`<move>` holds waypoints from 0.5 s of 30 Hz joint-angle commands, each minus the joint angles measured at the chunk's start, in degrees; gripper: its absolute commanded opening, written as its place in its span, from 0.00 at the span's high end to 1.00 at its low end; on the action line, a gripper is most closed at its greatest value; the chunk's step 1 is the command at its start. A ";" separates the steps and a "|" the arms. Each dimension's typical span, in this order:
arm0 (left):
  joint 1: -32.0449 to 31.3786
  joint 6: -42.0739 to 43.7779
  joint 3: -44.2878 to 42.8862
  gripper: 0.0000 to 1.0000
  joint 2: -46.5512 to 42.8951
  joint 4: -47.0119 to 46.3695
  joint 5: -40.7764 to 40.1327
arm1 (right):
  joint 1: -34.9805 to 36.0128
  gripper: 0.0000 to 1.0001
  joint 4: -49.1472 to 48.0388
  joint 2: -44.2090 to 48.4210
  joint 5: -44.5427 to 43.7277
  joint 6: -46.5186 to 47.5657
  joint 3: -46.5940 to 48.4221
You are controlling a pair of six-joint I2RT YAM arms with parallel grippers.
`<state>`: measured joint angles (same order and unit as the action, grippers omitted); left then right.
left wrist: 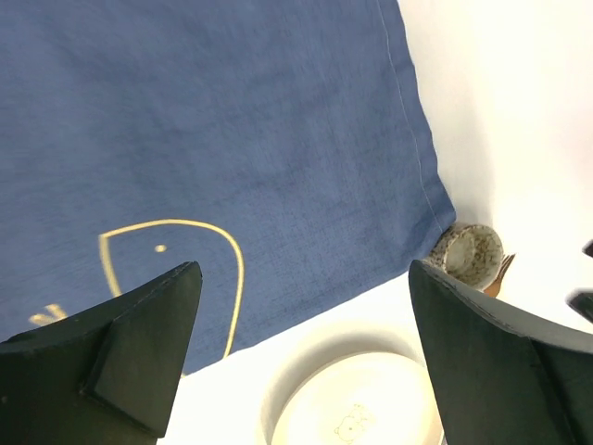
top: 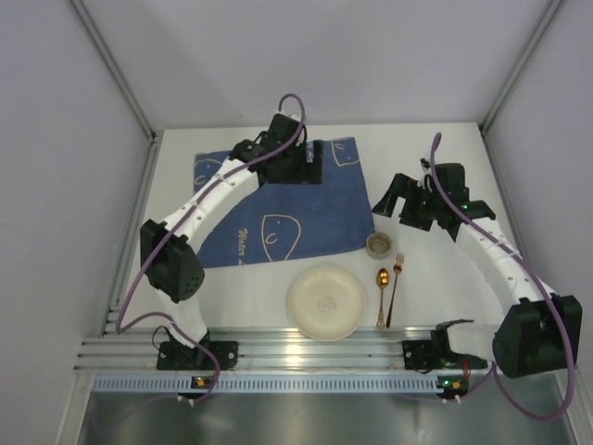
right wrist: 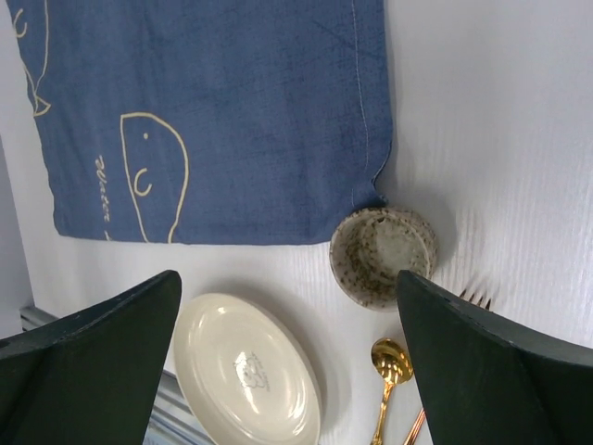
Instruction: Set the dinner table for one person
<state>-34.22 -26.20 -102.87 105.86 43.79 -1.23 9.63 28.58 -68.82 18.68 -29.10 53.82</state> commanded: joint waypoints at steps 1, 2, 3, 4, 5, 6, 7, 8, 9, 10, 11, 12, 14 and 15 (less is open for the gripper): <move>0.11 -0.44 -0.68 0.02 -8.03 3.05 -6.83 | 0.39 0.00 -0.54 -3.51 -0.83 0.44 5.06; 0.29 0.00 3.42 0.01 -9.26 3.06 -7.89 | 0.30 0.00 -0.63 -5.69 -0.83 0.45 5.76; 0.73 -0.08 5.90 0.02 -11.71 2.97 -8.86 | 0.39 0.00 -0.72 -6.85 -0.83 0.71 7.33; 0.99 -0.61 8.62 0.01 -13.13 2.97 -9.83 | 0.39 0.00 -1.06 -8.34 -0.57 0.80 8.39; 1.43 -1.05 14.57 0.02 -14.53 2.71 -10.01 | 0.39 0.00 -1.24 -11.57 -0.48 0.80 9.36; 2.22 -1.66 17.76 0.01 -17.68 1.66 -10.10 | 0.39 0.00 -1.42 -13.43 -0.31 0.63 11.89; 2.49 -2.88 20.92 0.01 -19.36 0.87 -10.02 | 0.39 0.00 -1.42 -15.36 -0.48 0.63 13.31; 2.75 -3.59 27.05 0.02 -21.03 0.16 -9.93 | 0.48 0.00 -1.42 -19.30 -1.01 0.63 14.80; 3.10 -4.30 29.80 0.02 -24.18 -0.45 -10.01 | 0.48 0.00 -1.33 -21.25 -1.97 0.36 17.87; 3.28 -5.69 32.36 0.02 -25.52 -1.77 -10.28 | 0.48 0.00 -1.16 -23.10 -2.93 0.10 19.37; 3.28 -6.58 36.73 0.02 -26.75 -1.95 -11.58 | 0.57 0.00 -0.98 -26.42 -4.16 0.10 22.35; 3.89 -7.46 38.43 0.02 -28.42 -1.95 -12.64 | 0.57 0.00 -0.98 -28.46 -4.17 -0.08 23.86; 4.94 -9.83 42.73 0.02 -29.22 -2.39 -13.35 | 0.48 0.05 -0.37 -34.41 -3.56 -0.16 28.24; 7.04 -10.10 43.97 0.01 -29.48 -2.92 -11.96 | 0.57 0.09 0.16 -36.54 -3.39 -0.69 29.75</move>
<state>-29.78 -32.53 -61.69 79.75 43.75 -11.86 9.65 28.49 -100.12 16.16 -29.06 77.60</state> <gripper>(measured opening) 0.985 0.944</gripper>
